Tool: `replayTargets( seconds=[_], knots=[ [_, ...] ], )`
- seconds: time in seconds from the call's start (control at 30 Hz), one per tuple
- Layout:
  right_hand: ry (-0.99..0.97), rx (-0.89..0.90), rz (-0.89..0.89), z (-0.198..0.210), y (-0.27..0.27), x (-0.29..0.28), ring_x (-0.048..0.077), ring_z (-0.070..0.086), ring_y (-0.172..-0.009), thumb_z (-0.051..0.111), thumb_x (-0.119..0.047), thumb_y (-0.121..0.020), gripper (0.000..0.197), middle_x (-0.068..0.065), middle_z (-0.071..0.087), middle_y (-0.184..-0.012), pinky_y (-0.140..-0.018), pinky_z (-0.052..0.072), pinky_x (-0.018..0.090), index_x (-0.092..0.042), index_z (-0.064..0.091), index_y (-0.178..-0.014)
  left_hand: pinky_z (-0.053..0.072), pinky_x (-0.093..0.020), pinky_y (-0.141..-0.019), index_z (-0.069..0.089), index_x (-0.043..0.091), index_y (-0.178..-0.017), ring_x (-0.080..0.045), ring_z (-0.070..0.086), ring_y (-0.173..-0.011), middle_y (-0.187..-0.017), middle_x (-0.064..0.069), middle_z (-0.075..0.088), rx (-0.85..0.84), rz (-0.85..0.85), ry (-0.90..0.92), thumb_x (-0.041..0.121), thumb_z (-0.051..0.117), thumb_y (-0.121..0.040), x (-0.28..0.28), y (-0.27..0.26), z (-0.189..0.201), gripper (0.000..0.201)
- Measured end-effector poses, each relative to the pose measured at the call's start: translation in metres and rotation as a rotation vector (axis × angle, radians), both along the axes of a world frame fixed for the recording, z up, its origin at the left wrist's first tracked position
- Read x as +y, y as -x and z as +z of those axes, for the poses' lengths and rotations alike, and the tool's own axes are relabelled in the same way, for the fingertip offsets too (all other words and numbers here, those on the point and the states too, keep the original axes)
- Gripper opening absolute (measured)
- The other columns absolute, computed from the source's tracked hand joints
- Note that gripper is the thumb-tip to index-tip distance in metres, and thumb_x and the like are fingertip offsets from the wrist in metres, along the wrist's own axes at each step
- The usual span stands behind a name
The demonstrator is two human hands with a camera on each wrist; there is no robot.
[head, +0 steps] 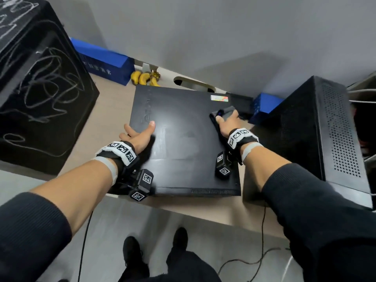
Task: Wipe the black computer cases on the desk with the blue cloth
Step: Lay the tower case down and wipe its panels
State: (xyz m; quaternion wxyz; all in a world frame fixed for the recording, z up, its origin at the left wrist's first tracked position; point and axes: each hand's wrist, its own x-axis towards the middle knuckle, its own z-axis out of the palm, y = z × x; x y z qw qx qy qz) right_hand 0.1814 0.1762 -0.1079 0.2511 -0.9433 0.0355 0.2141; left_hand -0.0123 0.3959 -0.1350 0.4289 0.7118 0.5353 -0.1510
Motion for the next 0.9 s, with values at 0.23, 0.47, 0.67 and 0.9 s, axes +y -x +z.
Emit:
replayTargets(
  seconds=[0.23,0.47,0.67,0.9],
  knots=[
    [0.037,0.038,0.017,-0.015,0.1,-0.066,0.038,0.038,-0.137,0.048,-0.05,-0.096,0.083,0.014,0.022,-0.159,-0.112,0.029,0.043,-0.015,0.004,-0.156,0.006,-0.049,-0.125,-0.012,0.014,-0.159,-0.032,0.002,-0.154,-0.168,-0.01,-0.004,-0.133,-0.05,0.202,0.093,0.04,-0.07,0.027,0.017,-0.003,0.129],
    [0.037,-0.016,-0.007,-0.02,0.155,-0.103,0.041,0.048,-0.126,0.047,-0.049,-0.097,0.068,0.023,0.045,-0.143,-0.101,0.038,0.041,-0.009,0.024,-0.147,0.03,-0.044,-0.112,0.036,0.008,-0.152,-0.03,0.04,-0.141,-0.157,-0.01,0.038,-0.19,0.059,0.257,0.061,0.041,-0.098,0.031,0.111,-0.024,0.075],
    [-0.016,0.014,-0.147,-0.023,0.182,-0.115,0.04,0.049,-0.124,0.045,-0.053,-0.096,0.066,0.025,0.049,-0.138,-0.101,0.038,0.041,-0.011,0.029,-0.144,0.035,-0.028,-0.064,0.058,0.02,-0.077,-0.019,0.051,-0.082,-0.079,0.0,0.063,-0.38,0.225,0.401,0.039,0.043,-0.103,0.012,0.147,-0.033,0.036],
    [-0.094,0.022,-0.291,-0.029,0.185,-0.114,0.039,0.053,-0.119,0.047,-0.059,-0.091,0.066,0.021,0.053,-0.135,-0.101,0.04,0.04,-0.019,0.032,-0.143,0.04,-0.026,-0.06,0.054,0.02,-0.062,-0.005,0.054,-0.048,-0.048,0.011,0.055,-0.637,0.477,0.471,0.026,0.055,-0.098,0.013,0.149,-0.064,0.037]
  ],
)
